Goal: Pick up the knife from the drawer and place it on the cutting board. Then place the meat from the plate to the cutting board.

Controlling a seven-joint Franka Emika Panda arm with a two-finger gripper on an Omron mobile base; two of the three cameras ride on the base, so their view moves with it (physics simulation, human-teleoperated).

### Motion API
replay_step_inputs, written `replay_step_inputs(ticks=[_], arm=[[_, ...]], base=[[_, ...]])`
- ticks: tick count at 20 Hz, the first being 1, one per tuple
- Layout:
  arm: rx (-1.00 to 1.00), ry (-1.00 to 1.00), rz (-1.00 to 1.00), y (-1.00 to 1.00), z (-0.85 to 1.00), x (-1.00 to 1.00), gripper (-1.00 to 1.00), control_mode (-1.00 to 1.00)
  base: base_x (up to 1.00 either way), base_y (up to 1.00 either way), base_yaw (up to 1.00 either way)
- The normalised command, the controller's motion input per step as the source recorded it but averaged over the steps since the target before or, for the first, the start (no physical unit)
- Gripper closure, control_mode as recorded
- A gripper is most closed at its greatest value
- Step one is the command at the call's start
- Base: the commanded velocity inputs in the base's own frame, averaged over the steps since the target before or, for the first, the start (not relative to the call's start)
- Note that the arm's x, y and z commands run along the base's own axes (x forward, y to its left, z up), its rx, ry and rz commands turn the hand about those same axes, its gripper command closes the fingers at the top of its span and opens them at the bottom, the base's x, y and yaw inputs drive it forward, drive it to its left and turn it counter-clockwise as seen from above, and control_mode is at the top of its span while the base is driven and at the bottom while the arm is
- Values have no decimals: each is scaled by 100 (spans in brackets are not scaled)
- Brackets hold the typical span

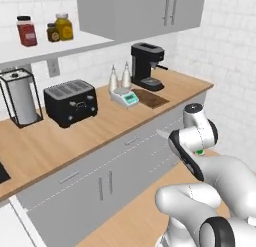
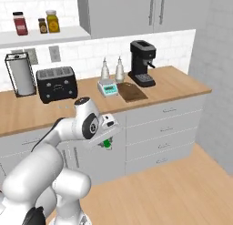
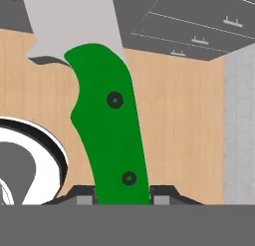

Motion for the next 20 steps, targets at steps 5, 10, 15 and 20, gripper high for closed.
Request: replay_step_inputs(ticks=[5,10,15,20], arm=[[0,0,0,0,0,0,100,100],[0,0,0,0,0,0,100,100],[0,0,0,0,0,0,100,100],[0,0,0,0,0,0,100,100]], base=[[100,-100,3],[100,-90,21],[100,-41,42],[100,-24,47]])
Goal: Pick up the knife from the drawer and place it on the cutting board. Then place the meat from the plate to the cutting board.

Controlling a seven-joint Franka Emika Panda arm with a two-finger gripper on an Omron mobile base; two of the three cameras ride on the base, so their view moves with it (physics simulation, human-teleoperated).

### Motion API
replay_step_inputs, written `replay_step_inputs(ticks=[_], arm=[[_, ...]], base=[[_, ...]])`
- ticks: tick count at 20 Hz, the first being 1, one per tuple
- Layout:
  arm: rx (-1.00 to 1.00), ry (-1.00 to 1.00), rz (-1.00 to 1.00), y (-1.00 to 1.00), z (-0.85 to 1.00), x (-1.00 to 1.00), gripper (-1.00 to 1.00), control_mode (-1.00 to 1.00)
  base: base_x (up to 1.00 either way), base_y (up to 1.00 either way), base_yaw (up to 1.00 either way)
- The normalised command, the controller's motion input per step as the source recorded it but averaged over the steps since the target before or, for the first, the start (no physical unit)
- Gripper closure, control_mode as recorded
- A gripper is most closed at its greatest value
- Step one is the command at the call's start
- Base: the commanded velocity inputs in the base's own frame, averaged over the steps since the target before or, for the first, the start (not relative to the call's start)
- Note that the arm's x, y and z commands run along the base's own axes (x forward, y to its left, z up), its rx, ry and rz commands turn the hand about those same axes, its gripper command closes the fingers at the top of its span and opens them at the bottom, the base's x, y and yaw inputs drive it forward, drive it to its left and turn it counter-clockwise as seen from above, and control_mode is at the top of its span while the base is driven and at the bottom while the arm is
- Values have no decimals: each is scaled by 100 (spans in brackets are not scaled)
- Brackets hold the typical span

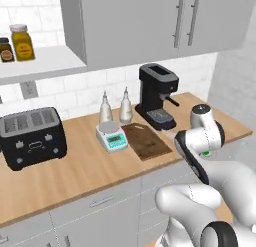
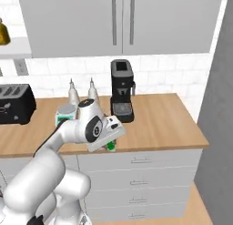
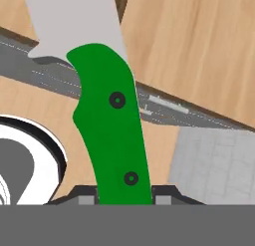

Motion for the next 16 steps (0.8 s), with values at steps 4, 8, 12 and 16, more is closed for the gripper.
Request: replay_step_inputs(ticks=[4,8,12,16], arm=[[0,0,0,0,0,0,100,100],[0,0,0,0,0,0,100,100],[2,0,6,-21,0,-8,100,-100],[4,-1,19,-32,-17,-41,100,-100]], base=[[100,-2,52],[38,-15,45],[5,-52,23],[0,0,0]])
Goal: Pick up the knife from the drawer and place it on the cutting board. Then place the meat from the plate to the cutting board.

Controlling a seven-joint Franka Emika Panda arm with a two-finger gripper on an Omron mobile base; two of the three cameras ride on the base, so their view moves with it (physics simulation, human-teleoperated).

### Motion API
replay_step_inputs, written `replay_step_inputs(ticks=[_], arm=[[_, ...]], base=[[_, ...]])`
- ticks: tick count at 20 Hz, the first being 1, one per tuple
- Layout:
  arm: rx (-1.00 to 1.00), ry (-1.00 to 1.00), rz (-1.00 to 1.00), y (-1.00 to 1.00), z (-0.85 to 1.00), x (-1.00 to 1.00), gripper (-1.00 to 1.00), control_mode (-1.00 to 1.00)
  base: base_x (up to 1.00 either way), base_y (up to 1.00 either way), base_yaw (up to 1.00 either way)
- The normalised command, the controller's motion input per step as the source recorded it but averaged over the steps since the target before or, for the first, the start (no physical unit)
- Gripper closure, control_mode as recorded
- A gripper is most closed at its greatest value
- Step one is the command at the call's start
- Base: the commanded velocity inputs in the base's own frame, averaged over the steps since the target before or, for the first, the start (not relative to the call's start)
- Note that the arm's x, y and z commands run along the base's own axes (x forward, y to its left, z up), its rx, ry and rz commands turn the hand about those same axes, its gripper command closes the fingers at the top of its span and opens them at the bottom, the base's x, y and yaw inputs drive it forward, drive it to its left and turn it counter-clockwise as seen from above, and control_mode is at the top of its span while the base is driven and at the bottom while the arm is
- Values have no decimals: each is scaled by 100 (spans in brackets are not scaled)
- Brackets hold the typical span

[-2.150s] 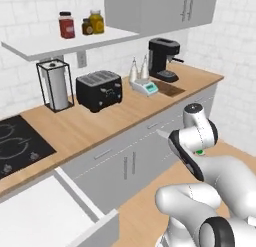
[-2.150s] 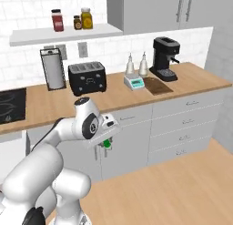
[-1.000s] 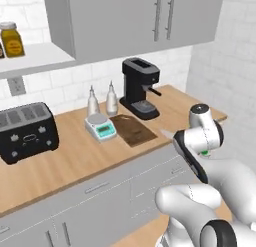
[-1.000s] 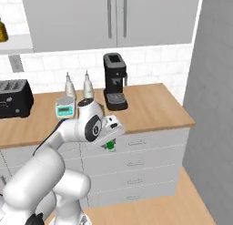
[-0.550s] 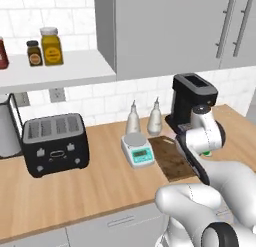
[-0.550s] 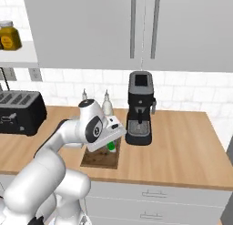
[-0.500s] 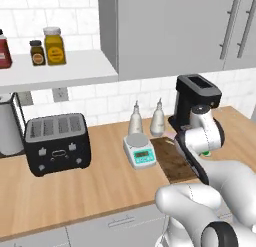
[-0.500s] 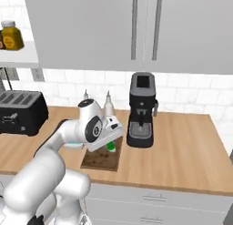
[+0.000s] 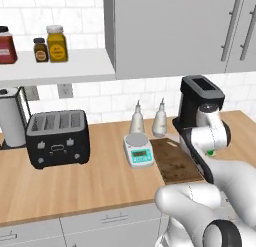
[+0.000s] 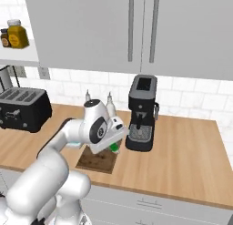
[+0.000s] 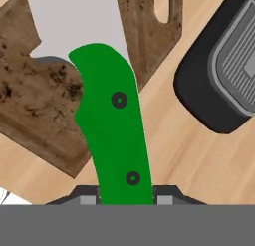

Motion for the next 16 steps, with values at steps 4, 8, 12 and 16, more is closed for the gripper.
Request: replay_step_inputs(ticks=[4,8,12,16], arm=[[8,10,23,0,-18,89,100,-100],[2,28,25,0,-48,100,100,-100],[0,31,17,0,-43,100,100,-100],[2,22,1,-6,-4,69,100,-100]], base=[[0,0,0],[0,0,0],[0,0,0],[0,0,0]])
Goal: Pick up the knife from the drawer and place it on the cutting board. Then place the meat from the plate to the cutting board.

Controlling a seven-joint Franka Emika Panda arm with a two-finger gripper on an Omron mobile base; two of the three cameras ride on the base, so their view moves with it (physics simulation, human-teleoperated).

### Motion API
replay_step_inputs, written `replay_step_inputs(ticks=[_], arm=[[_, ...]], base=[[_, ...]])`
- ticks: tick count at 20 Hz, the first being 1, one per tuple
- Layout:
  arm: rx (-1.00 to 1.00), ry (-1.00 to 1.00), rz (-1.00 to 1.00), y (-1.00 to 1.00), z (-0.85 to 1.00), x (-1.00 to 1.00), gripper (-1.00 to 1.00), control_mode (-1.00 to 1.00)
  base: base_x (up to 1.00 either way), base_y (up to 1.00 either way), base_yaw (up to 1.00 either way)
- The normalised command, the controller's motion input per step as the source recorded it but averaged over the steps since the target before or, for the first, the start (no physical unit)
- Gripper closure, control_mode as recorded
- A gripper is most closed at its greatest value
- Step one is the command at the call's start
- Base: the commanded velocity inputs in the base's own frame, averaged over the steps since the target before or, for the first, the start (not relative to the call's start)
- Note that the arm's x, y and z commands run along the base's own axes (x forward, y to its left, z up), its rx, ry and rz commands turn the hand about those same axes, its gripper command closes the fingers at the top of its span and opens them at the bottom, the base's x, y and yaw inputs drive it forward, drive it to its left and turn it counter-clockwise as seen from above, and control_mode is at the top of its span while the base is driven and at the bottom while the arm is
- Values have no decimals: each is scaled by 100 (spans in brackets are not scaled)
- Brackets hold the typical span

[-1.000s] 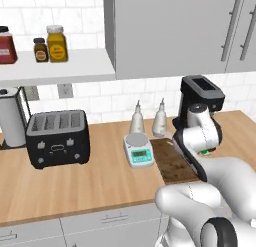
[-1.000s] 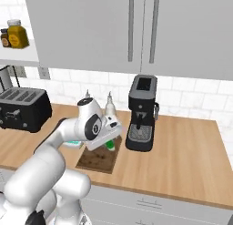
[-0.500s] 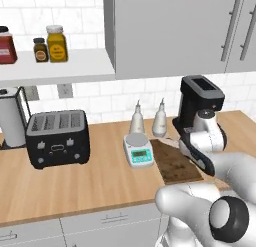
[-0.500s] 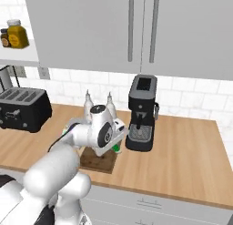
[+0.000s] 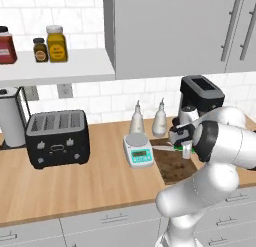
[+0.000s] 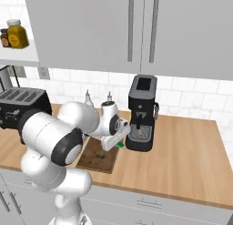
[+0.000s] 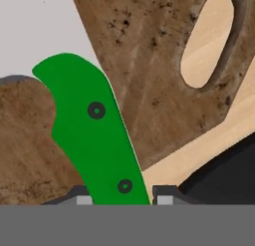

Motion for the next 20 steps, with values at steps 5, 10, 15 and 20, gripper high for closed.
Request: replay_step_inputs(ticks=[5,10,15,20], arm=[[6,4,0,8,-30,10,100,-100],[8,-5,0,24,-19,0,100,-100],[2,-8,0,38,-39,-8,100,-100],[0,0,-2,68,-47,0,-100,-100]], base=[[0,0,0],[0,0,0],[0,0,0],[0,0,0]])
